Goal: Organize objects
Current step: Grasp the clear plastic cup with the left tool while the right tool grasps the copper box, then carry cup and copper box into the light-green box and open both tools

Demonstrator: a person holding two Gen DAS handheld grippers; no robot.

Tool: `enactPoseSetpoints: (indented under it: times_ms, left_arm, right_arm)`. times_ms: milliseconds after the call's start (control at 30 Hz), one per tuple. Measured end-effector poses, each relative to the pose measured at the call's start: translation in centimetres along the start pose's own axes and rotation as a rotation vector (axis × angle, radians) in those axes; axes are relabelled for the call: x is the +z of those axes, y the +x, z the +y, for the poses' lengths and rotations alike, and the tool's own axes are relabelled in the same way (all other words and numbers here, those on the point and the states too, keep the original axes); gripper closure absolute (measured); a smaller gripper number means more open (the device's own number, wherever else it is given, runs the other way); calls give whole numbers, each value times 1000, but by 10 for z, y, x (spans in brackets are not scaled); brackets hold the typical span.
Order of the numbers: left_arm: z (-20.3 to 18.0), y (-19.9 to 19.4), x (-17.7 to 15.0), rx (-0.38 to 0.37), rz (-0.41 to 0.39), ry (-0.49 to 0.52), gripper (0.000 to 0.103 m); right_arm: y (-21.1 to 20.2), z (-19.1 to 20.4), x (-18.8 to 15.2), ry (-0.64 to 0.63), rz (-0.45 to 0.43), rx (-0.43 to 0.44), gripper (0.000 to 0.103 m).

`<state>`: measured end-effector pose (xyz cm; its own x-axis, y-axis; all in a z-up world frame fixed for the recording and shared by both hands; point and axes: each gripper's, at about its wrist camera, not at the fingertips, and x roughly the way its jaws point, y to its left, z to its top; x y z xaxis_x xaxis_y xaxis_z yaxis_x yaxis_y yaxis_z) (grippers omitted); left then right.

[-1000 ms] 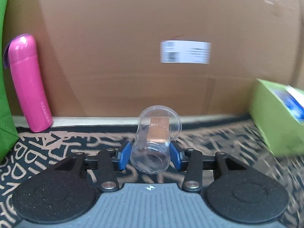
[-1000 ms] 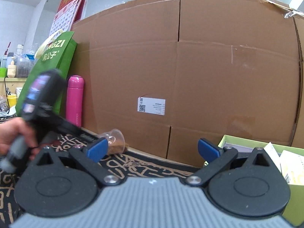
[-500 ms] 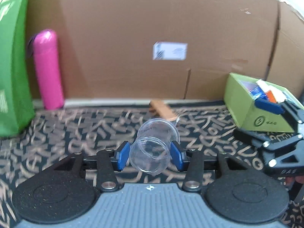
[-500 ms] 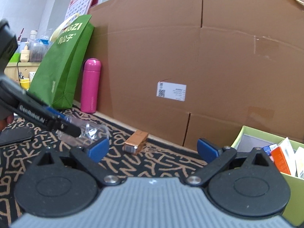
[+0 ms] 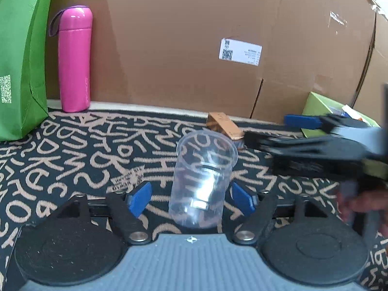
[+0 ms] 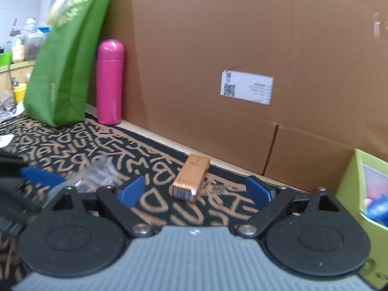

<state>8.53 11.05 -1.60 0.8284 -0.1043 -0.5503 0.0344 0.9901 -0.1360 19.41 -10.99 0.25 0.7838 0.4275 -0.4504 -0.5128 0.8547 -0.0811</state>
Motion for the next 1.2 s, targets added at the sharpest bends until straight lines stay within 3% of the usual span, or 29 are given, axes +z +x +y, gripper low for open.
enactPoseSetpoints:
  times_ms: [133, 233, 267, 333, 400, 500, 633, 700, 800, 867, 933, 1100, 1200]
  left_arm:
    - [1, 6, 3, 21, -25, -22, 18]
    - [3, 14, 7, 18, -16, -33, 18]
    - [2, 16, 8, 14, -14, -30, 18]
    - [1, 20, 8, 16, -5, -17, 24]
    - [0, 25, 7, 11, 15, -7, 45]
    - [0, 28, 3, 3, 24, -9, 52]
    - [-15, 23, -5, -54, 40, 38, 53]
    - [-27, 25, -10, -60, 42, 73, 48]
    - [-41, 27, -13, -36, 43, 99, 40]
    - [-46, 27, -13, -32, 49, 114, 40]
    - [-49, 28, -13, -21, 49, 129, 40]
    - [-52, 34, -15, 28, 62, 161, 42]
    - [-52, 39, -19, 33, 78, 147, 48]
  right_arm:
    - [47, 1, 9, 56, 80, 9, 29]
    - [67, 3, 5, 57, 144, 9, 68]
    - [67, 1, 2, 56, 150, 10, 72]
    - [56, -4, -4, 59, 154, 32, 72]
    - [39, -9, -13, 34, 154, 21, 72]
    - [6, -18, -32, 20, 157, 31, 72]
    - [-35, -21, -52, -49, 165, 16, 72]
    - [-46, -25, -59, -44, 157, 6, 71]
    - [-54, -31, -55, 9, 136, 10, 62]
    - [-57, -33, -51, 28, 116, 14, 51]
    - [-54, -32, -46, 10, 113, 24, 49]
    - [-38, -31, -40, -17, 144, 51, 51]
    - [-36, -30, -45, -19, 170, 64, 70]
